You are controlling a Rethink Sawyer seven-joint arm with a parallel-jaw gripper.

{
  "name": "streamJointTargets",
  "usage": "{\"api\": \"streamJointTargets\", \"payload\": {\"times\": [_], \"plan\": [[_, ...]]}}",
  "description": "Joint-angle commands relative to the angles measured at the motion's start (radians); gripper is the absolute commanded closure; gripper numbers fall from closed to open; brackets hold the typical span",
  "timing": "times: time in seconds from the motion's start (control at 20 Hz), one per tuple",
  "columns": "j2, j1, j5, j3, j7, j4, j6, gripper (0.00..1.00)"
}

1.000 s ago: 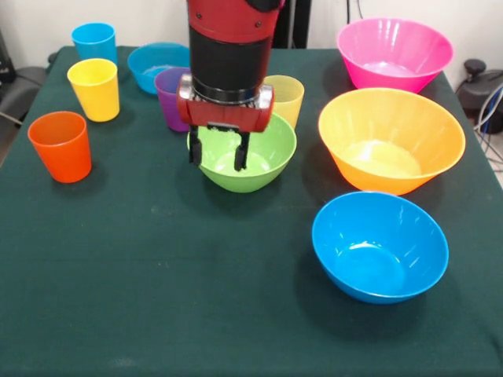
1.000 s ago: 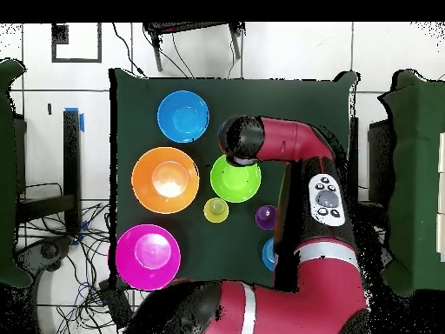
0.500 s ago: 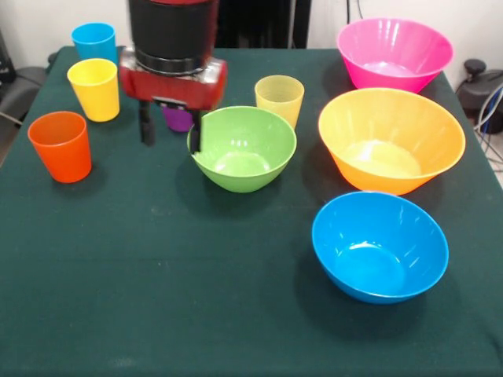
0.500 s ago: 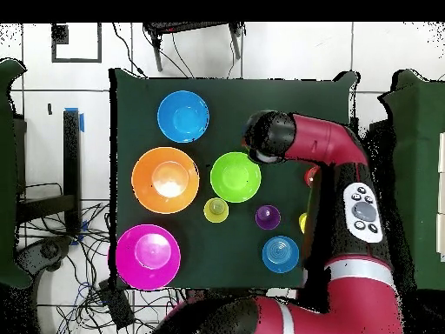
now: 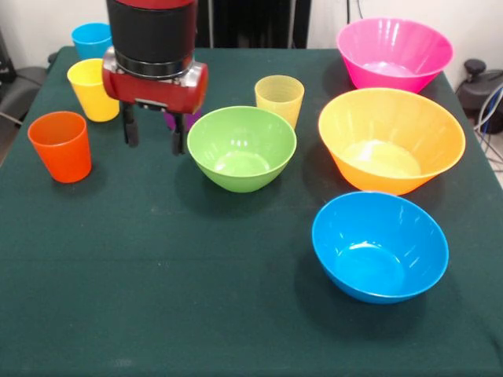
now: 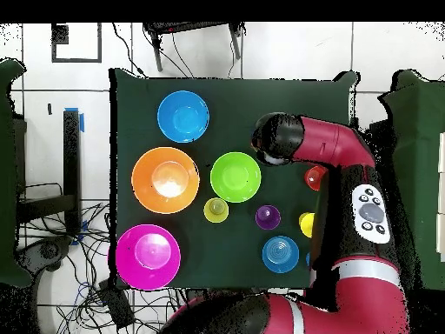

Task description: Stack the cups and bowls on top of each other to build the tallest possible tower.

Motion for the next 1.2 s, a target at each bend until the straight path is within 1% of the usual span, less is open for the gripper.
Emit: {"api": "streamJointTargets", "payload": {"times": [0.05, 0.3, 0.6, 0.7, 0.8, 0.95, 1.2], "plan": [[0.064, 0.064, -0.079, 0.065, -0.038, -0.014, -0.028, 0.00], [0.072, 0.069, -0.078, 0.063, -0.033, -0.023, -0.029, 0.00], [0.080, 0.082, -0.070, 0.057, -0.032, -0.054, -0.003, 0.00], [0.087, 0.086, -0.080, 0.055, -0.033, -0.059, -0.019, 0.00], [0.107, 0.079, -0.062, 0.068, -0.018, -0.052, -0.037, 0.00], [0.136, 0.082, -0.049, 0.078, -0.002, -0.071, -0.043, 0.00], [0.152, 0.055, -0.059, 0.090, -0.028, -0.056, -0.094, 0.00]]}}
